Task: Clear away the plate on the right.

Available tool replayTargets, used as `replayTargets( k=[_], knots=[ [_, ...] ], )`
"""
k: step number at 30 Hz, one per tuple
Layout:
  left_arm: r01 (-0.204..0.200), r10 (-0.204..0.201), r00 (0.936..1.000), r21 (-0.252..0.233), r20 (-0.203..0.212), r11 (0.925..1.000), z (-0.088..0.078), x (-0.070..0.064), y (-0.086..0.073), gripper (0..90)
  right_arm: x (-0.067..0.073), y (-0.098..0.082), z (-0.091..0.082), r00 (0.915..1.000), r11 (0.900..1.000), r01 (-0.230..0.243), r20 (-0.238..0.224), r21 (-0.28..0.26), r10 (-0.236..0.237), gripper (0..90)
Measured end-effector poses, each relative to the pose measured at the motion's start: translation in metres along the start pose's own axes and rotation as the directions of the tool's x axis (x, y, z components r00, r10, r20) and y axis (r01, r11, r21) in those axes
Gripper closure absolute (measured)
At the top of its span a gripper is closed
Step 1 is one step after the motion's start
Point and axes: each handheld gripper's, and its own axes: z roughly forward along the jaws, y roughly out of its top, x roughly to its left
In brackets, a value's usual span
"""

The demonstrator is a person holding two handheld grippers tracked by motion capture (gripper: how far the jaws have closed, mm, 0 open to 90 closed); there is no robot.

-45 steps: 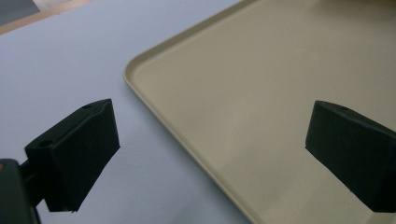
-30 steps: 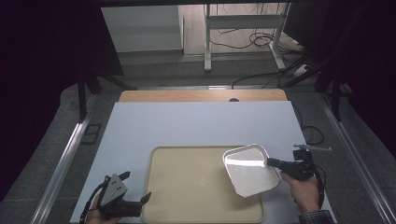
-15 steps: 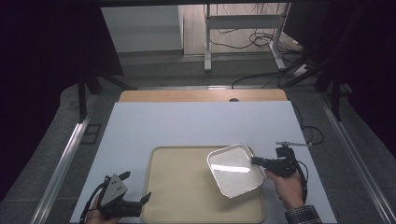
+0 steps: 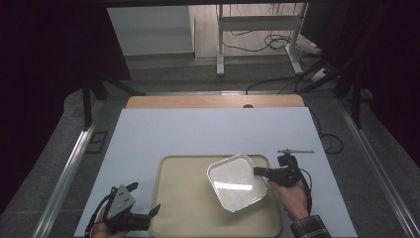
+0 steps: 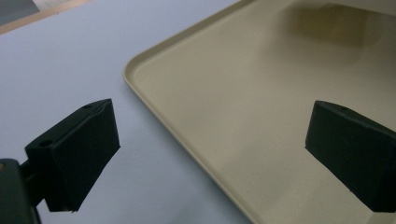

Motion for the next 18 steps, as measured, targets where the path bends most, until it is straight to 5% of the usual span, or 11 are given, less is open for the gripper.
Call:
replayTargets(
  k=[18],
  knots=[
    [-0.002, 0.002, 1.0, -0.003, 0.002, 1.0, 0.0, 0.0, 0.0, 2.4, 0.022, 0.007, 0.044, 0.9982, 0.998, 0.044, 0.037, 0.047, -0.046, 88.7]
  ],
)
